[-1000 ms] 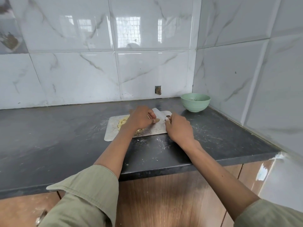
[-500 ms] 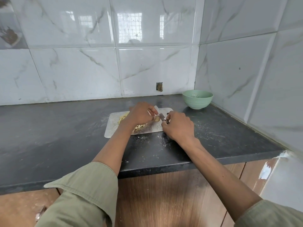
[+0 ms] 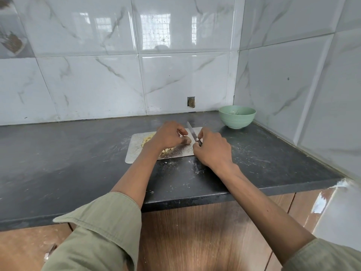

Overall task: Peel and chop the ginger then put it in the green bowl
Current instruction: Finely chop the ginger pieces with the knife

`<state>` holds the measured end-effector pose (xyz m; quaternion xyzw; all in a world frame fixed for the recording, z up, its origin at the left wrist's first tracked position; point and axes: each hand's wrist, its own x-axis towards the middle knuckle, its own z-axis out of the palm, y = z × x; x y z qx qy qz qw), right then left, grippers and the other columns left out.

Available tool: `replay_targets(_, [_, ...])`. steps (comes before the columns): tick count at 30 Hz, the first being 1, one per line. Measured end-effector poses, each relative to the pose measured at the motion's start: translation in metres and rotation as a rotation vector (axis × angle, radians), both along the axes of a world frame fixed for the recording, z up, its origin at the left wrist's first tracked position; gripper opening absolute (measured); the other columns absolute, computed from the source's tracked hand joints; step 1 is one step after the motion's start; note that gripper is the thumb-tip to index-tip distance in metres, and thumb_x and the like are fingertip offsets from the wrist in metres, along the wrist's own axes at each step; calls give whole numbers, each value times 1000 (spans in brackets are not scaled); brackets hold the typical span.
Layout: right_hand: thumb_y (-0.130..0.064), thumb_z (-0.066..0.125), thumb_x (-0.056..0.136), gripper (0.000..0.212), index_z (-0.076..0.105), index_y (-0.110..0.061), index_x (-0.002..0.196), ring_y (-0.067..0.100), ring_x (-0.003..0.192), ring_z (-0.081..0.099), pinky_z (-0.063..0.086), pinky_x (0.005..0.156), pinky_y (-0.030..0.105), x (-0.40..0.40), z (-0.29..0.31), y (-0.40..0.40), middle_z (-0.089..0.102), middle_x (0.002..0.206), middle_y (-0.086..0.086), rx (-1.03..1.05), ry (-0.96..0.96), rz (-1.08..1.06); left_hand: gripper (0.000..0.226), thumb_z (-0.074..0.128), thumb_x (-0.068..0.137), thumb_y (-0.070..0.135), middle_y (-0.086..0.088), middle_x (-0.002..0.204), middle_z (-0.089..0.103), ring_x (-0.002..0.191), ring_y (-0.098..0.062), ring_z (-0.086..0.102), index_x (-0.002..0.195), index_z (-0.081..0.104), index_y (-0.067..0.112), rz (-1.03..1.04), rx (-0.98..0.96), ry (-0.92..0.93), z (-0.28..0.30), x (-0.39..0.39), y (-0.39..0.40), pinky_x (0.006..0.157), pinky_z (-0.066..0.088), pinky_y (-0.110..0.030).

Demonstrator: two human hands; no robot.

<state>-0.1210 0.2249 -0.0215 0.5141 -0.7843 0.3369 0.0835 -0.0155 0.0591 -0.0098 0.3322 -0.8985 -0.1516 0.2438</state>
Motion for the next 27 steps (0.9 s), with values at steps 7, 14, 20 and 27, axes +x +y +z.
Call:
replay_targets(7, [-30,59,89,18,59,-23,106,29,84,53,38,70,36,-1,-2,0,54,88,-2,-16,30,22,30,96,66,41,15,75,75,78,-6,73,87,83,25,6,51,68,-1,0,-2,85,61,-41])
replay_targets(14, [-31,59,89,31,61,-29,120,33,101,62,39,73,36,-2,-5,-5,69,105,4,-13,35,39,19,97,63,42,21,71,74,76,-6,73,72,80,40,5,66,77,0,1,1,85,61,-43])
replay_targets(20, [-28,59,90,26,67,-29,115,35,106,61,40,76,37,-4,-8,-10,68,113,8,5,34,62,22,97,67,33,22,63,69,75,-10,73,84,84,29,13,65,85,1,1,6,83,61,-41])
replay_targets(27, [-26,62,90,16,68,-26,104,29,86,61,43,73,32,-18,-2,-20,65,94,4,89,-28,144,25,97,63,42,31,58,65,77,-5,68,82,83,34,26,18,55,-1,1,3,87,59,-43])
